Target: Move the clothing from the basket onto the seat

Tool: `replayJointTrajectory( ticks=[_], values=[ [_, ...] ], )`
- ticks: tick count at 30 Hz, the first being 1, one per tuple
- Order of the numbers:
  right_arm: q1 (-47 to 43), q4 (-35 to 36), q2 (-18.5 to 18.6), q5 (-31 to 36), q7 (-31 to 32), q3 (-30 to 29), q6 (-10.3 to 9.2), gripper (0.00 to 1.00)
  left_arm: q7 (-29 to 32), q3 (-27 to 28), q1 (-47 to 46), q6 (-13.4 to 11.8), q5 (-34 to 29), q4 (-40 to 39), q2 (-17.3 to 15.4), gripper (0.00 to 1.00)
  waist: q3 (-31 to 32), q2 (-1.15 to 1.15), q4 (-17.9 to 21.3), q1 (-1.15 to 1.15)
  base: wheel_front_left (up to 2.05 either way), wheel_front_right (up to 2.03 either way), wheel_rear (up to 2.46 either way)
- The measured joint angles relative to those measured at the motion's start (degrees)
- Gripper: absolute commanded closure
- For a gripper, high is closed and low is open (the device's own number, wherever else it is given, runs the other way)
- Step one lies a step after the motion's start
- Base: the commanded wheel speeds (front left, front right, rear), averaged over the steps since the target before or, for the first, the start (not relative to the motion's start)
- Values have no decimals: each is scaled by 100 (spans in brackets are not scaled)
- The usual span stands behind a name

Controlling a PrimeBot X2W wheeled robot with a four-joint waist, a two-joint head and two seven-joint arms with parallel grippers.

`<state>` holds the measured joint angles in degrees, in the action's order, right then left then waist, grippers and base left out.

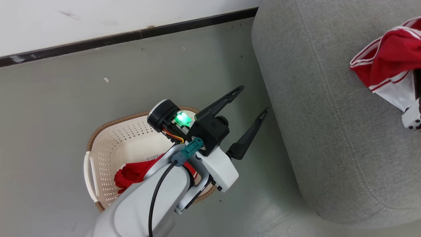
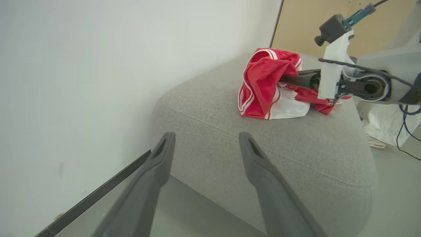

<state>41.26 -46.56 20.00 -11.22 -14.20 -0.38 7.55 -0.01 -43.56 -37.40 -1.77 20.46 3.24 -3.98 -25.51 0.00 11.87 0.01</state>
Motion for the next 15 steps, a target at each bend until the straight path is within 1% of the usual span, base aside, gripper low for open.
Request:
replayJointTrajectory(
  ticks=[1, 2, 3, 4, 8, 15],
  values=[
    [13, 41, 0, 24, 0, -2, -1, 58, -1, 1, -13, 3, 0, 1, 0, 0, -19, 0, -12, 0, 0, 0, 0],
    [14, 97, -5, 62, -1, 43, -1, 29, -7, 12, -15, 33, 0, 9, -7, 0, -34, 0, -20, 0, 0, 0, 0],
    [11, 144, -27, 98, -1, 98, 0, 5, -7, 16, -15, 42, 0, 25, -19, 0, -42, 0, -18, 0, 0, 0, 0],
    [9, 181, -64, 143, -1, 132, 0, 0, -7, 24, -15, 42, 0, 51, -26, 0, -45, 0, -14, 0, 0, 0, 0],
    [-41, 371, -134, 185, -11, 140, -1, 0, -21, 45, -15, 46, 2, 135, -46, 0, -44, 0, 12, 0, 0, 0, 0],
    [-387, 949, -166, 333, -18, 105, -1, 0, -176, 164, -13, 48, 20, 259, -111, 0, 16, 0, 77, 0, 0, 0, 0]
  ],
)
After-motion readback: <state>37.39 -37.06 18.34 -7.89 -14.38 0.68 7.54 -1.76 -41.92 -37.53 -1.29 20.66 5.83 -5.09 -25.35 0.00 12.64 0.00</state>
